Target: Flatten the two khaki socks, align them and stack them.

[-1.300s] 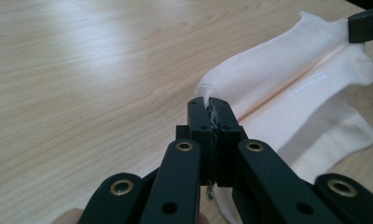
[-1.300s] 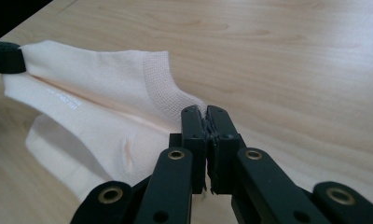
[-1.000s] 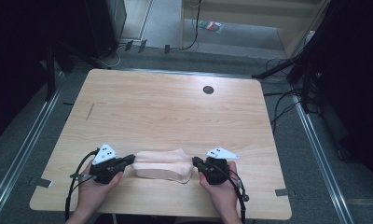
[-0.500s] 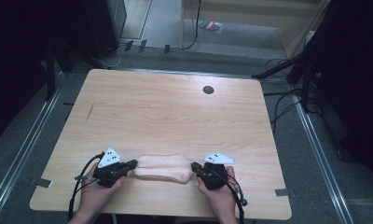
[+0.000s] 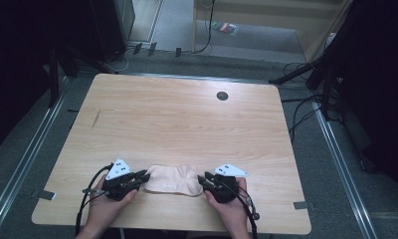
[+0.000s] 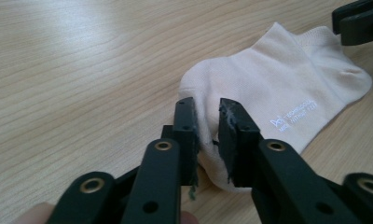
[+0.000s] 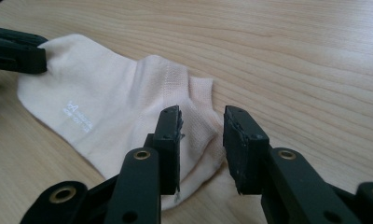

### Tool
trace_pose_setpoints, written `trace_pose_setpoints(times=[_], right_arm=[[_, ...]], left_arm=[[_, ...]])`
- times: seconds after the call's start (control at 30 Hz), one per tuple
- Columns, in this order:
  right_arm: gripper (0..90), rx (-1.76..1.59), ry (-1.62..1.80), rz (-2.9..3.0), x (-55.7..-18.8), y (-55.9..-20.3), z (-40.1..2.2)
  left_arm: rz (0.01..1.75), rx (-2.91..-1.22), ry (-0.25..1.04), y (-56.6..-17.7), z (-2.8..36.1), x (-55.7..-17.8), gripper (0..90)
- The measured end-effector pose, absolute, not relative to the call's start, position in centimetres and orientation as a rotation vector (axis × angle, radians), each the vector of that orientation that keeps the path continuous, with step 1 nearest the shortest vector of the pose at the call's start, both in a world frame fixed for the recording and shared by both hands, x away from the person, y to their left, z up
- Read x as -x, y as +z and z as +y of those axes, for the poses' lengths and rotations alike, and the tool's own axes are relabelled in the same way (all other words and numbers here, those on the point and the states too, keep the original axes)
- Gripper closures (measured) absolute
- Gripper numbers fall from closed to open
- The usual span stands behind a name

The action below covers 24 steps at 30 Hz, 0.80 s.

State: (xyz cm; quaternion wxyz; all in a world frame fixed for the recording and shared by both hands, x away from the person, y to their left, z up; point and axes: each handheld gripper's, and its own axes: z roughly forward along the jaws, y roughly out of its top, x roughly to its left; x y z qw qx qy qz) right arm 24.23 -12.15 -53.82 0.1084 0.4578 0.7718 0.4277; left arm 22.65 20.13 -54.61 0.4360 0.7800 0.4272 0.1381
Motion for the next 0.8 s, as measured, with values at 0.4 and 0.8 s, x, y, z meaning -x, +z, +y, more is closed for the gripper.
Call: trace_pose_setpoints(times=[0.4, 0.8], right_arm=[[90.0, -1.317, 1.268, 2.234, -23.6, -52.4, -12.2], [67.5, -1.352, 1.311, 2.270, -24.4, -53.5, -12.2]], left_arm=[[1.041, -1.919, 0.372, -53.9, 20.2, -22.3, 88.7], [1.042, -1.930, 0.357, -54.2, 20.0, -22.5, 87.1]])
